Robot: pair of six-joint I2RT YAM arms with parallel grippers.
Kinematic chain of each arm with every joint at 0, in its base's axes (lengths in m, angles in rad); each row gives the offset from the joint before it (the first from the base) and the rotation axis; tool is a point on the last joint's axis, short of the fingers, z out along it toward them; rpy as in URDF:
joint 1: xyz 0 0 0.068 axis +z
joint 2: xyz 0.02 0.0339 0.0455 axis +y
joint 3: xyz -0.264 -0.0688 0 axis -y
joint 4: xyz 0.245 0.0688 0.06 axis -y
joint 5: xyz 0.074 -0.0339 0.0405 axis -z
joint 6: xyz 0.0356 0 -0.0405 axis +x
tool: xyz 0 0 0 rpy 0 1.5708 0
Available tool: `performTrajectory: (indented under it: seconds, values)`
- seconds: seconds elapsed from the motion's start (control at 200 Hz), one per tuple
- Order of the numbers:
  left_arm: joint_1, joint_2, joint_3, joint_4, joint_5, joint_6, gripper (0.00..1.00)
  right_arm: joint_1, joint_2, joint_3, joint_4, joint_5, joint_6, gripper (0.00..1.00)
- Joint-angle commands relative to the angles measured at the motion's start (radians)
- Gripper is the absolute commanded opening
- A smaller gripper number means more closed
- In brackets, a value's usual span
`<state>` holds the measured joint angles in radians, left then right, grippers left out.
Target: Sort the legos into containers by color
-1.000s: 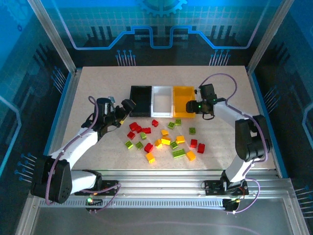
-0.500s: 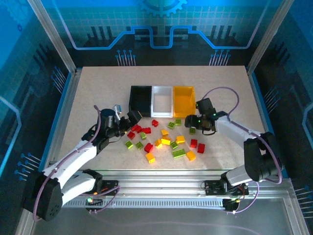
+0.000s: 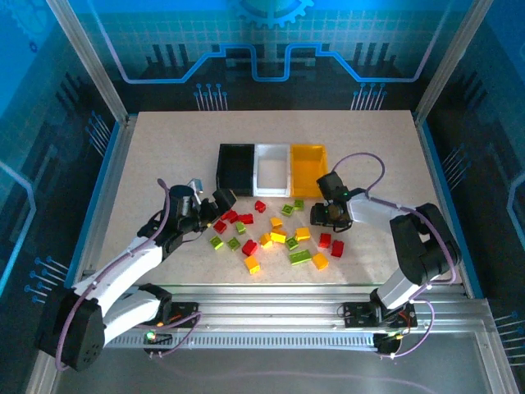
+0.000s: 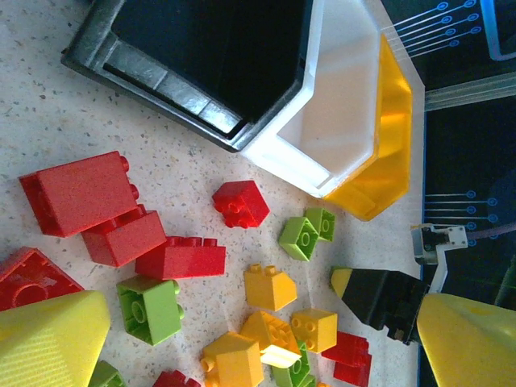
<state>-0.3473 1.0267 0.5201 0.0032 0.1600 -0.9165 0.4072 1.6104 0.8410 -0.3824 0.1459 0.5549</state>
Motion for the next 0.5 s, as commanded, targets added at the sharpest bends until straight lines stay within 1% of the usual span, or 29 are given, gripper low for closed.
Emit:
performTrajectory:
  seconds: [0.0, 0.08, 0.165, 0.275, 0.345, 0.41, 0.495]
  values:
    - [-0.005, 0.003, -0.009, -0.014, -0.018, 0.019, 0.99, 0.017, 0.016, 0.017, 0.017, 0.006, -0.001, 0.46]
    - [-0.005, 0.009, -0.009, -0.013, -0.017, 0.015, 0.99, 0.021, 0.003, 0.013, 0.029, -0.004, -0.006, 0.35]
    - [-0.005, 0.010, -0.013, -0.008, -0.012, 0.011, 0.99, 0.027, -0.034, 0.010, 0.040, -0.017, -0.014, 0.29]
    - [-0.005, 0.008, -0.014, -0.008, -0.010, 0.008, 0.99, 0.028, -0.110, 0.033, 0.023, -0.023, -0.031, 0.28]
    - [-0.005, 0.010, -0.015, -0.008, -0.009, 0.004, 0.99, 0.028, -0.136, 0.109, 0.009, -0.016, -0.044, 0.29]
    - [-0.005, 0.011, -0.017, -0.008, -0.008, -0.005, 0.99, 0.025, -0.113, 0.185, -0.018, -0.003, -0.052, 0.29]
    - [-0.005, 0.013, -0.020, -0.010, -0.005, -0.016, 0.99, 0.014, -0.045, 0.283, -0.042, 0.026, -0.050, 0.30]
